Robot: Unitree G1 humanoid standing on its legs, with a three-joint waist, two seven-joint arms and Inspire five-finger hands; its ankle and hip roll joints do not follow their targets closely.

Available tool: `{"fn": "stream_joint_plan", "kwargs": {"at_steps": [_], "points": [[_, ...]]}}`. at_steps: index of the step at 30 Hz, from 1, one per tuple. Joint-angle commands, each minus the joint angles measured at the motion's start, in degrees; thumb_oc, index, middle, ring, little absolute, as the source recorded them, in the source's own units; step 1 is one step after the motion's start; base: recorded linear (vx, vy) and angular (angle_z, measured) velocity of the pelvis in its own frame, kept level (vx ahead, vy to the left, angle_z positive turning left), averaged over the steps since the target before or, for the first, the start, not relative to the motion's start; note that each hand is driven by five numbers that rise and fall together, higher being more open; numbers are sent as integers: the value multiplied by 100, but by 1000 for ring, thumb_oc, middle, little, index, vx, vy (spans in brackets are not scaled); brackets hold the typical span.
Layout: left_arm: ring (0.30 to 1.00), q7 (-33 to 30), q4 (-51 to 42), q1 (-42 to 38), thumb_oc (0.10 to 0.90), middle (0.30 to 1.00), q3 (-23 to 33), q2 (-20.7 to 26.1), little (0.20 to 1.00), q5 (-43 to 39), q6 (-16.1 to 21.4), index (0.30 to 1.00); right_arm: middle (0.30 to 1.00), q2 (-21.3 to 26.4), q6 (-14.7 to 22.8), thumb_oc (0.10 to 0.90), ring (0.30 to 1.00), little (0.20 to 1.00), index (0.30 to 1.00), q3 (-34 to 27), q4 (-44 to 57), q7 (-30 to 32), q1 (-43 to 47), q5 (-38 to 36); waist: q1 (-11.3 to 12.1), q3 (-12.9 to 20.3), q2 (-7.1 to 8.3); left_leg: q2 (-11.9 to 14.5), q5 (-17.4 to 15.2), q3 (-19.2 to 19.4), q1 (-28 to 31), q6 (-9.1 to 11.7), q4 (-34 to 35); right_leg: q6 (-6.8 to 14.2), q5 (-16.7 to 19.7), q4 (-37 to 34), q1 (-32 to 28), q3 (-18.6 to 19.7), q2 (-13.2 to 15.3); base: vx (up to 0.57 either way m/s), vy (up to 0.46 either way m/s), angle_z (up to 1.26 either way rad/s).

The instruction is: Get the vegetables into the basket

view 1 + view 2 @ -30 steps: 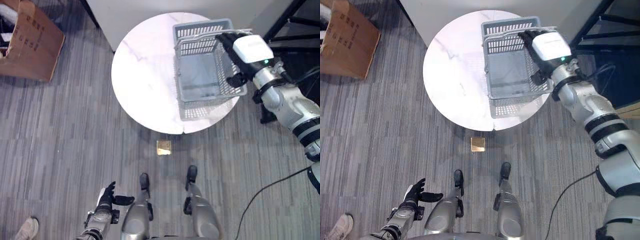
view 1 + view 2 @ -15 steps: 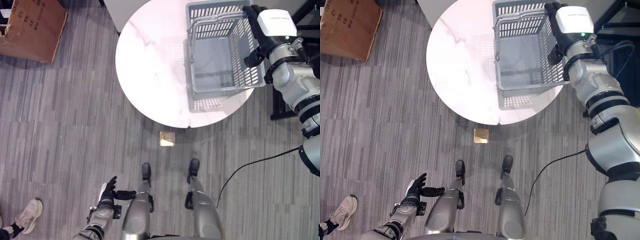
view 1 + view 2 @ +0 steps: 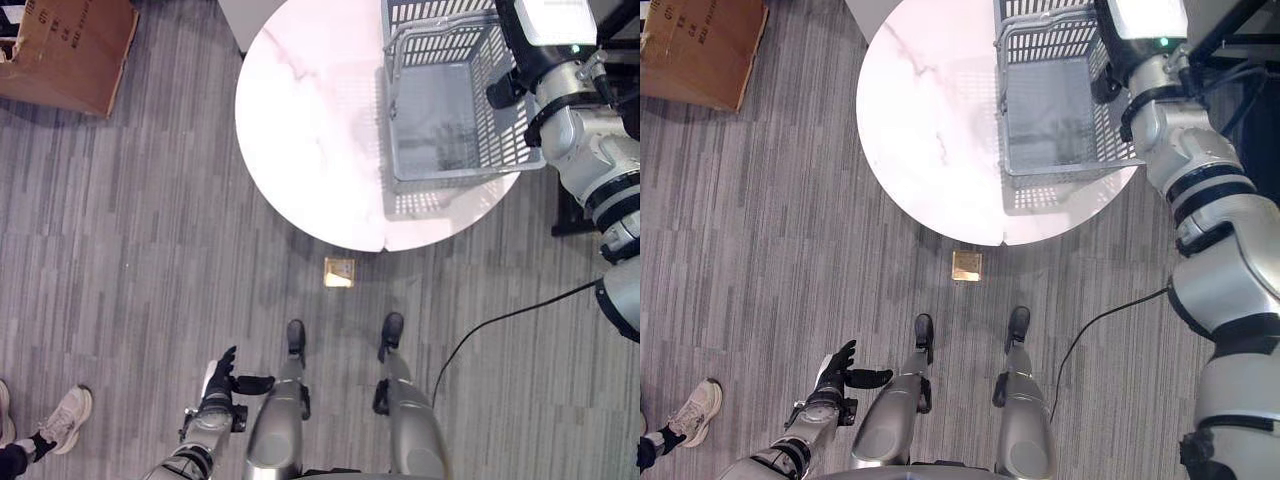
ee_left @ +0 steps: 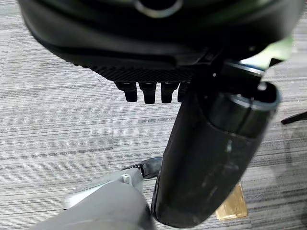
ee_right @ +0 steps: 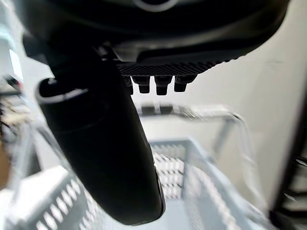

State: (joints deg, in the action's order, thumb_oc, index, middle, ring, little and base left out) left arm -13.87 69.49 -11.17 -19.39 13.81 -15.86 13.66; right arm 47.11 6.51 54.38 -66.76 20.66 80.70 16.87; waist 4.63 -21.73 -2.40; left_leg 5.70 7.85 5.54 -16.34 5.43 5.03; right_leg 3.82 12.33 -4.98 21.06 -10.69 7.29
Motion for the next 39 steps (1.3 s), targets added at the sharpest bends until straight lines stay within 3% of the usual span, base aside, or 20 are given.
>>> {"fn": "stream_joint_plan", "kwargs": {"at_steps": [1,4,6,11,30,32,34,39], "points": [[1000,-124,236,42,900,1000,-367,314,1000,-66,40,1000,1000,48,81,900,1000,1000,1000,379,-362,158,1297,-245,78,219,273,150,-49,-340,88,418,-3,724,-237,-2,-370,522,433,0,0,0],[1000,-51,239,63,900,1000,-464,340,1000,31,36,1000,1000,96,117,900,1000,1000,1000,592,-710,-17,1431,-137,211,254,178,112,-29,-415,13,420,-3,739,-243,-2,-323,493,458,0,0,0],[1000,-42,245,70,900,1000,-471,341,1000,71,23,1000,300,258,109,400,300,300,300,541,-731,-6,1353,-147,274,259,127,100,-1,-438,-20,423,-3,750,-238,-2,-307,480,475,11,-20,9],[1000,-48,286,114,900,1000,-417,341,1000,205,-16,1000,300,333,124,400,300,300,300,465,-436,-74,1101,-133,264,245,112,84,-26,-457,32,399,-3,753,-248,-2,-352,484,485,10,4,6],[1000,-15,370,-17,900,1000,-412,188,1000,403,-132,1000,300,-394,90,400,300,300,300,-496,-484,-467,-719,-89,121,99,82,46,-95,-362,284,348,-3,740,-190,-2,-495,591,513,-26,12,-2],[1000,-18,371,-13,900,1000,-369,196,1000,427,-143,1000,300,-299,113,400,300,300,300,-541,-229,-405,-707,-146,72,129,100,42,-116,-340,360,334,-3,738,-189,-2,-551,611,523,-44,36,0],[1000,-9,366,65,900,1000,-205,227,1000,466,-184,1000,300,90,184,400,300,300,300,-604,1021,-382,-809,-237,-60,213,200,52,-178,-277,534,315,-3,739,-199,-1,-671,650,520,-17,38,0],[1000,64,407,189,900,1000,20,273,1000,648,-272,1000,300,471,394,400,300,300,300,-751,2516,-991,-1269,-934,-201,312,347,68,-263,-173,777,288,-3,730,-240,34,-828,707,525,-2,19,-8]]}}
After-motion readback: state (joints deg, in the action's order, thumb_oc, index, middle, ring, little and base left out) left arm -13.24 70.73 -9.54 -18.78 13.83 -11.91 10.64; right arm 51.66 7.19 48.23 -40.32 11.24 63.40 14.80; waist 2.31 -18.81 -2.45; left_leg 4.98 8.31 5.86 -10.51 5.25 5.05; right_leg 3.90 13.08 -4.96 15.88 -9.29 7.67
